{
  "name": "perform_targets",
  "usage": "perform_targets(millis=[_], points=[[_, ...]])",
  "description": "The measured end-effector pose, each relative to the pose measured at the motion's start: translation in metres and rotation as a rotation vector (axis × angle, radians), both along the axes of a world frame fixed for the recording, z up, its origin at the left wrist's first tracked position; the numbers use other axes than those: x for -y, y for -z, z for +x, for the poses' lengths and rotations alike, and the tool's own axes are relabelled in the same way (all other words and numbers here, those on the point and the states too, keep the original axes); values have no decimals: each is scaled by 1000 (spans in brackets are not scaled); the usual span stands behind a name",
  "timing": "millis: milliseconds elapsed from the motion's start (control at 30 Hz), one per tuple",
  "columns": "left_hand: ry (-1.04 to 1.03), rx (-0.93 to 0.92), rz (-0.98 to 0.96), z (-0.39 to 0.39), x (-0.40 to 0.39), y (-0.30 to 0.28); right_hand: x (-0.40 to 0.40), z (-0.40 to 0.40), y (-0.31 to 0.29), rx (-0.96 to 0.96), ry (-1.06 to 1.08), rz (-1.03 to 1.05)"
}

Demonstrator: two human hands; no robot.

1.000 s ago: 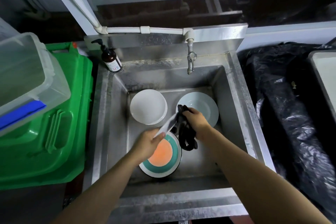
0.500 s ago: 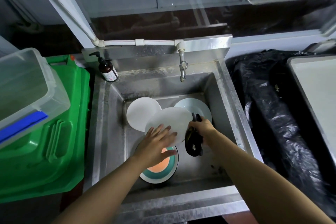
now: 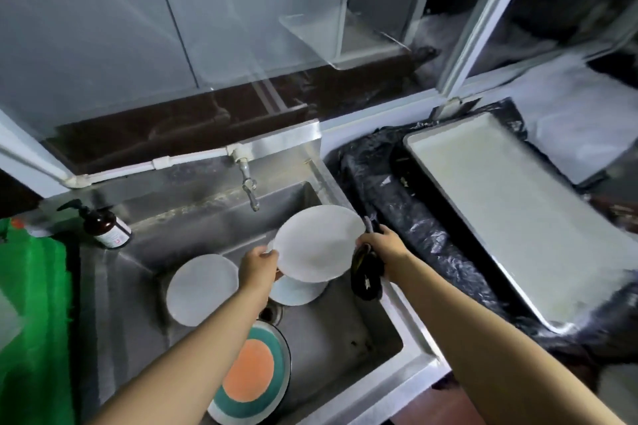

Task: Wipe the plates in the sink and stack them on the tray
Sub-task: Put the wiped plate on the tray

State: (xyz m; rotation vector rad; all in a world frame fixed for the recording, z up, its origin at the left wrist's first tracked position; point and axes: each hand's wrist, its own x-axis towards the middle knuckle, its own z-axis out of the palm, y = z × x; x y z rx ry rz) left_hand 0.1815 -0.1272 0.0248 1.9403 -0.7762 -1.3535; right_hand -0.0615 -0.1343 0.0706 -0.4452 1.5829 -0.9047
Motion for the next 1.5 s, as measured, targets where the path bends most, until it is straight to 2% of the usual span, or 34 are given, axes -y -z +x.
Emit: perform_targets(millis=[200,433,633,800,900,1067,1300,1367,1500], points=[[38,-143,29,-104,50,-27,19,-99,-19,-35,125,-48],[34,-268,59,-228,114,-47,59,-224,-31,-67,106,6],[120,-216,8,-309,172,-40,104,-315,-16,-100,75,35],[184,-181,-28,-360,224,-35,138,-363,4,48,188,7],[245,-57,-57,-376,247,-27,155,-378,18,99,244,-8],[443,326,-203,-388,258,-15,178,-387,43,106,363,27],[685,529,-321,-396,254,-3,183,-394,77,71,425,83],[745,535,-336,-398,251,0,184,-394,85,-42,382,107],[795,545,-334,-396,250,8,191,-391,78,-415,174,195]])
